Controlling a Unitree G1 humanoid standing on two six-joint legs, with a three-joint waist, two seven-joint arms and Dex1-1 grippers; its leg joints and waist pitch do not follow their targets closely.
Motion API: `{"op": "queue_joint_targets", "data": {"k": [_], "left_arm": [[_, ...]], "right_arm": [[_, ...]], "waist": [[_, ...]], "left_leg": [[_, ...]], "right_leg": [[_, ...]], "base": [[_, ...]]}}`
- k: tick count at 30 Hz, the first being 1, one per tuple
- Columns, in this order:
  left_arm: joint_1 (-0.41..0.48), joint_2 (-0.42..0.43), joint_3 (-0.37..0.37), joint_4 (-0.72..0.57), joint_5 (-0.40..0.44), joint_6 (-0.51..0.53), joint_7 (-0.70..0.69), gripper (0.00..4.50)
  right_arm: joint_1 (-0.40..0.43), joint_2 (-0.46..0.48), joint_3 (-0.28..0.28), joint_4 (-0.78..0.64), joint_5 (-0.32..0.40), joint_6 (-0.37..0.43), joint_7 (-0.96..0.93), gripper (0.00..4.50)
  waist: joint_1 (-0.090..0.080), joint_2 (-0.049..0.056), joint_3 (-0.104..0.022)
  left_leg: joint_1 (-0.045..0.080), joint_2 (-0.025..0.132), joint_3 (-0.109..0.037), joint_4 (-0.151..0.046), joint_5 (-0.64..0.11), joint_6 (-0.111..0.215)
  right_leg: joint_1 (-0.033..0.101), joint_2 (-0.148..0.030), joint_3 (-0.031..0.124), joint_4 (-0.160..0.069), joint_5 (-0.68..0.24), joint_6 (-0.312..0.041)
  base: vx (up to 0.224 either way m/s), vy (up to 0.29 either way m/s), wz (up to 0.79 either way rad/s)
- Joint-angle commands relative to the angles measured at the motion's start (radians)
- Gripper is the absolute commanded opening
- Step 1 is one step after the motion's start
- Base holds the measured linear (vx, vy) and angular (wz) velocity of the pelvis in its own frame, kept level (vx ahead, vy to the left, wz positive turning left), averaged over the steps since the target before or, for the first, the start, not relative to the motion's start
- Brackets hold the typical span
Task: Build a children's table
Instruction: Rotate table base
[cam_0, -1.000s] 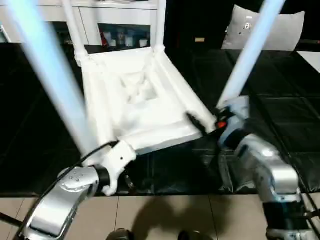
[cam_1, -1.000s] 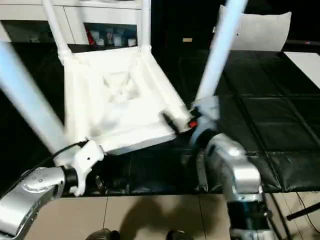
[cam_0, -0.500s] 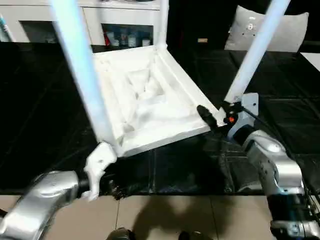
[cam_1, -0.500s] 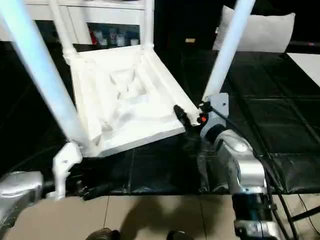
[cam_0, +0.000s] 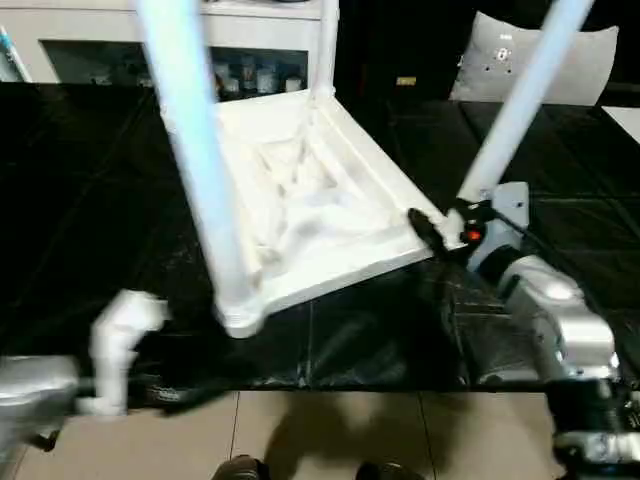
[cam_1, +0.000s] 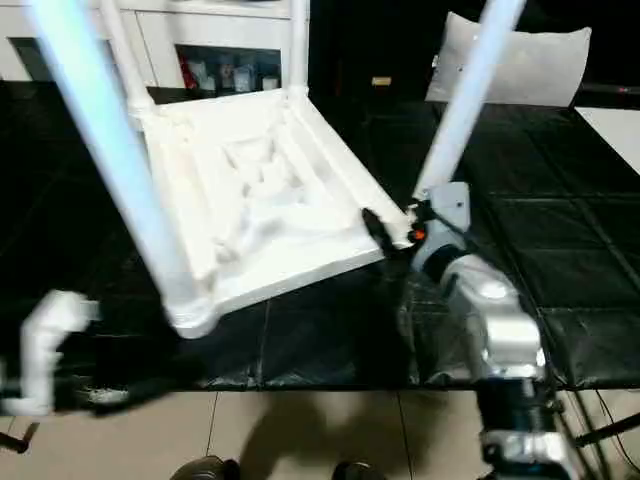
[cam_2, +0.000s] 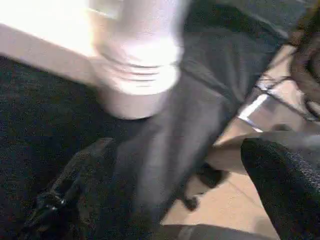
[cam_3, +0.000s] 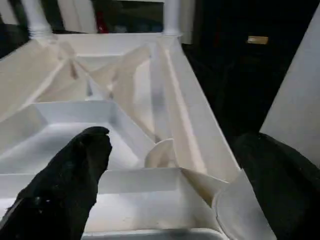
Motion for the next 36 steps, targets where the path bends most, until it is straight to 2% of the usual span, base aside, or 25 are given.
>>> {"op": "queue_joint_targets", "data": {"k": [1,2,4,5,6,7,9,10,13,14,16,17,19,21,23,27,30,31,36], "left_arm": [[-0.027,0.018,0.037,0.027,-0.024,-0.030,-0.021,4.46],[-0.058,0.015,0.041,0.049,-0.032,-0.040,-0.020,4.46],[-0.124,-0.009,0.041,0.080,-0.049,-0.052,-0.004,4.46],[-0.186,-0.040,0.031,0.092,-0.071,-0.050,0.012,4.46],[-0.202,-0.047,0.025,0.092,-0.077,-0.046,0.014,4.46],[-0.243,-0.065,0.004,0.091,-0.089,-0.030,0.021,4.46],[-0.281,-0.085,-0.023,0.091,-0.095,-0.020,0.028,4.46],[-0.308,-0.105,-0.049,0.094,-0.090,-0.021,0.032,4.46],[-0.364,-0.157,-0.094,0.114,-0.083,-0.030,0.049,4.46],[-0.387,-0.182,-0.110,0.127,-0.085,-0.038,0.054,4.46],[-0.406,-0.207,-0.130,0.136,-0.076,-0.043,0.066,4.46],[-0.419,-0.226,-0.146,0.143,-0.067,-0.052,0.081,4.46],[-0.430,-0.241,-0.158,0.149,-0.063,-0.058,0.093,4.46],[-0.456,-0.297,-0.193,0.142,-0.079,-0.050,0.114,4.46],[-0.476,-0.369,-0.250,0.108,-0.112,-0.029,0.119,4.46],[-0.482,-0.423,-0.321,0.078,-0.128,-0.019,0.113,4.46],[-0.480,-0.458,-0.373,0.054,-0.131,-0.017,0.113,4.46],[-0.479,-0.466,-0.386,0.047,-0.134,-0.013,0.109,4.46],[-0.487,-0.538,-0.459,0.033,-0.129,-0.015,0.118,4.46]], "right_arm": [[0.004,-0.026,-0.046,0.019,-0.012,-0.008,-0.004,4.50],[0.013,-0.029,-0.042,0.011,-0.007,-0.003,0.007,4.50],[0.035,-0.031,-0.031,-0.013,0.002,0.012,0.026,4.50],[0.059,-0.031,-0.016,-0.039,0.008,0.029,0.039,4.50],[0.066,-0.031,-0.011,-0.047,0.009,0.034,0.042,4.50],[0.087,-0.032,0.008,-0.068,0.008,0.048,0.051,4.50],[0.112,-0.033,0.031,-0.096,0.007,0.066,0.061,4.50],[0.130,-0.032,0.045,-0.114,0.009,0.090,0.064,4.50],[0.163,-0.035,0.076,-0.137,-0.015,0.141,0.048,4.50],[0.178,-0.039,0.093,-0.136,-0.041,0.141,0.043,4.50],[0.187,-0.039,0.108,-0.119,-0.067,0.128,0.035,4.50],[0.189,-0.035,0.115,-0.108,-0.083,0.119,0.024,4.50],[0.189,-0.031,0.120,-0.098,-0.093,0.113,0.014,4.50],[0.172,-0.008,0.128,-0.061,-0.106,0.096,-0.011,4.50],[0.128,0.031,0.132,0.010,-0.109,0.070,-0.036,4.50],[0.078,0.063,0.137,0.093,-0.119,0.018,-0.043,4.50],[0.043,0.077,0.141,0.132,-0.130,-0.006,-0.049,4.50],[0.036,0.080,0.143,0.138,-0.131,-0.016,-0.045,4.50],[0.008,0.101,0.158,0.155,-0.139,-0.047,-0.022,4.50]], "waist": [[-0.008,0.012,-0.051],[-0.004,0.018,-0.053],[0.000,0.018,-0.057],[-0.001,0.017,-0.056],[0.002,0.017,-0.060],[0.001,0.020,-0.060],[-0.002,0.015,-0.065],[-0.005,0.011,-0.064],[-0.009,0.011,-0.065],[-0.007,0.025,-0.068],[-0.010,0.016,-0.070],[-0.011,0.019,-0.071],[-0.011,0.016,-0.071],[-0.012,0.015,-0.077],[-0.010,0.016,-0.079],[-0.004,0.012,-0.085],[-0.006,0.012,-0.085],[-0.009,0.009,-0.088],[-0.016,0.004,-0.088]], "left_leg": [[0.037,0.056,-0.025,-0.096,-0.417,-0.043],[0.038,0.056,-0.026,-0.095,-0.408,-0.042],[0.040,0.057,-0.024,-0.095,-0.400,-0.046],[0.035,0.057,-0.026,-0.096,-0.395,-0.047],[0.038,0.058,-0.024,-0.094,-0.386,-0.049],[0.033,0.058,-0.027,-0.094,-0.378,-0.050],[0.029,0.057,-0.024,-0.091,-0.348,-0.041],[0.024,0.056,-0.025,-0.091,-0.331,-0.034],[0.025,0.056,-0.022,-0.087,-0.311,-0.025],[0.030,0.056,-0.023,-0.084,-0.313,-0.030],[0.028,0.056,-0.022,-0.084,-0.323,-0.036],[0.027,0.056,-0.023,-0.083,-0.323,-0.037],[0.027,0.056,-0.023,-0.082,-0.322,-0.036],[0.029,0.056,-0.020,-0.078,-0.312,-0.036],[0.030,0.058,-0.020,-0.076,-0.305,-0.035],[0.027,0.059,-0.019,-0.073,-0.266,-0.023],[0.023,0.057,-0.017,-0.072,-0.249,-0.020],[0.021,0.056,-0.017,-0.070,-0.226,-0.016],[0.019,0.056,-0.015,-0.066,-0.207,0.002]], "right_leg": [[0.019,-0.054,0.061,-0.073,-0.434,-0.129],[0.020,-0.055,0.061,-0.070,-0.421,-0.134],[0.023,-0.053,0.061,-0.066,-0.375,-0.149],[0.027,-0.055,0.060,-0.063,-0.363,-0.155],[0.029,-0.057,0.060,-0.061,-0.340,-0.165],[0.034,-0.058,0.060,-0.056,-0.329,-0.171],[0.040,-0.059,0.060,-0.055,-0.300,-0.185],[0.044,-0.061,0.060,-0.055,-0.304,-0.186],[0.043,-0.061,0.060,-0.058,-0.323,-0.186],[0.042,-0.062,0.060,-0.058,-0.334,-0.188],[0.044,-0.060,0.058,-0.061,-0.338,-0.186],[0.045,-0.060,0.058,-0.060,-0.339,-0.185],[0.046,-0.061,0.058,-0.061,-0.343,-0.184],[0.046,-0.060,0.057,-0.062,-0.339,-0.189],[0.046,-0.064,0.057,-0.062,-0.331,-0.201],[0.052,-0.063,0.056,-0.053,-0.287,-0.205],[0.054,-0.059,0.055,-0.053,-0.276,-0.198],[0.058,-0.060,0.055,-0.050,-0.258,-0.200],[0.059,-0.061,0.055,-0.051,-0.260,-0.202]], "base": [[0.000,0.000,0.00],[0.000,0.000,0.00],[0.000,0.000,0.00],[0.000,0.000,0.00],[0.000,0.000,0.00],[0.000,0.000,0.00],[0.000,0.000,0.00],[0.000,0.000,0.00],[0.000,0.000,0.00],[0.000,0.000,0.00],[0.000,0.000,0.00],[0.000,0.000,0.00],[0.000,0.000,0.00],[0.000,0.000,0.00],[0.000,0.000,0.00],[0.000,0.000,0.00],[0.000,0.000,0.00],[0.000,0.000,0.00],[0.000,0.000,0.00]]}}
